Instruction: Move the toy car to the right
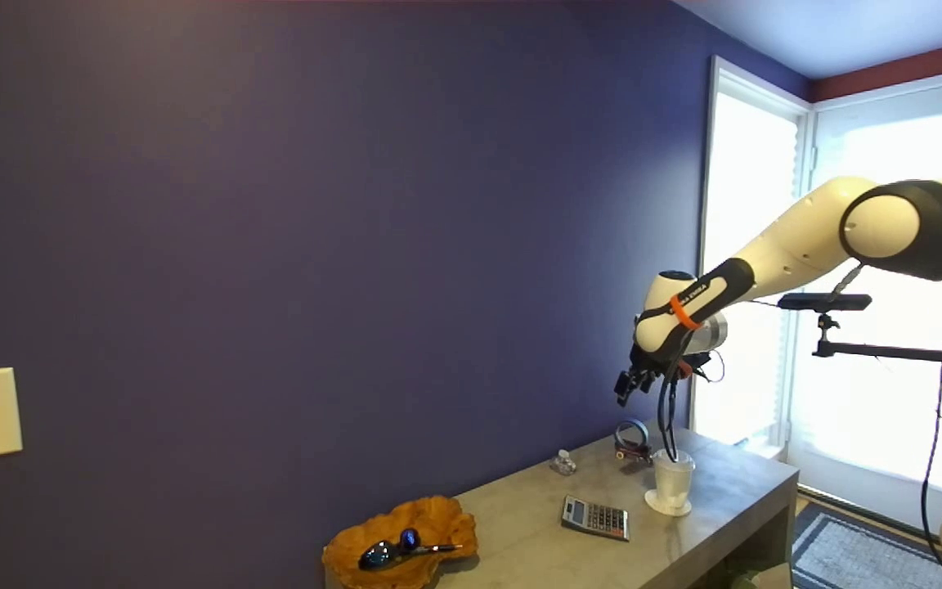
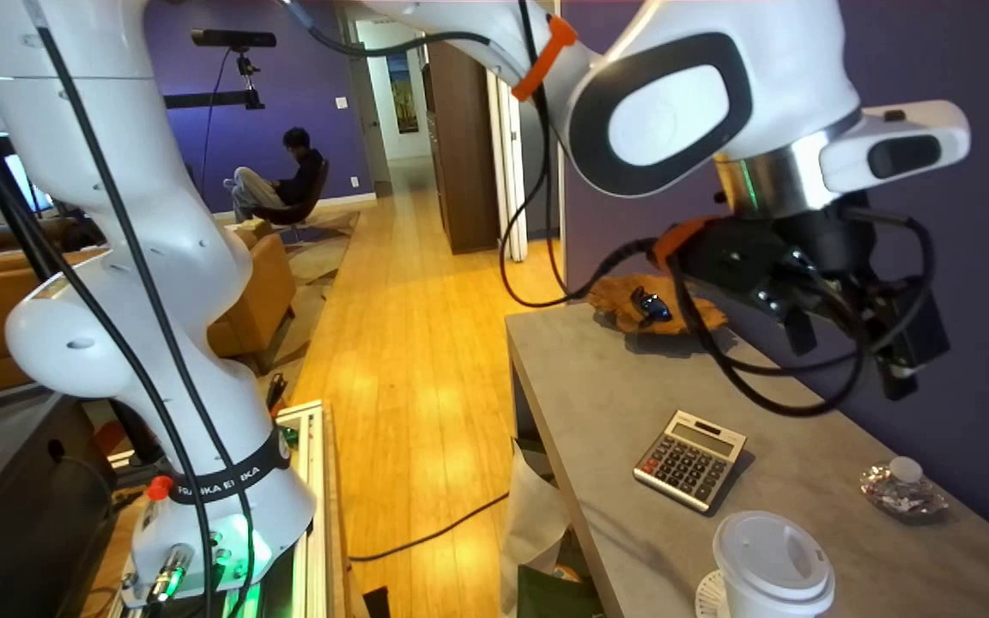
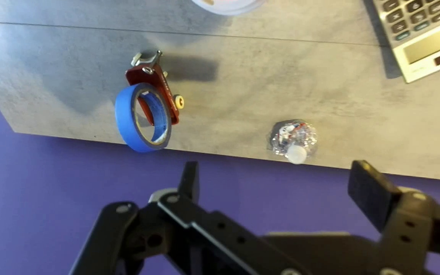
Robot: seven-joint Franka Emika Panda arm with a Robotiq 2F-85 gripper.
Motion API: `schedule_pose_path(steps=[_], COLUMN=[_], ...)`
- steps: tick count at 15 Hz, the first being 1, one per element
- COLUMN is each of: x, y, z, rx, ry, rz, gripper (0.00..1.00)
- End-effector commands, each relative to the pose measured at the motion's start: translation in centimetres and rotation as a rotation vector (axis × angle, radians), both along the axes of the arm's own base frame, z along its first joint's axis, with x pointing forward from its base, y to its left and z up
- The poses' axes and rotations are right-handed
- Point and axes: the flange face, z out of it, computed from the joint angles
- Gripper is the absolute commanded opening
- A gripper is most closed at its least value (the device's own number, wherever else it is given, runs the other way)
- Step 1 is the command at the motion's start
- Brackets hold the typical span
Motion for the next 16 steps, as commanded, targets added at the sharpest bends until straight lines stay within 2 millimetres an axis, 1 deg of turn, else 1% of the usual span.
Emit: schedule_pose_path(steps=[1, 4, 5, 6, 7, 8, 11, 16], x=[-4.8, -7.8, -9.0, -5.7, -6.4, -6.5, -6.2, -6.1], y=[5.8, 10.2, 11.9, 9.2, 10.2, 10.3, 9.4, 9.3], z=[2.4, 2.7, 2.4, 2.4, 2.4, 2.6, 2.3, 2.1], rx=[-0.027, -0.174, -0.223, -0.152, -0.158, -0.157, -0.154, -0.153], ry=[0.012, 0.096, 0.118, 0.090, 0.090, 0.086, 0.093, 0.097], rz=[0.076, 0.164, 0.191, 0.168, 0.171, 0.172, 0.162, 0.162], gripper=[1.00, 1.00, 1.00, 1.00, 1.00, 1.00, 1.00, 1.00])
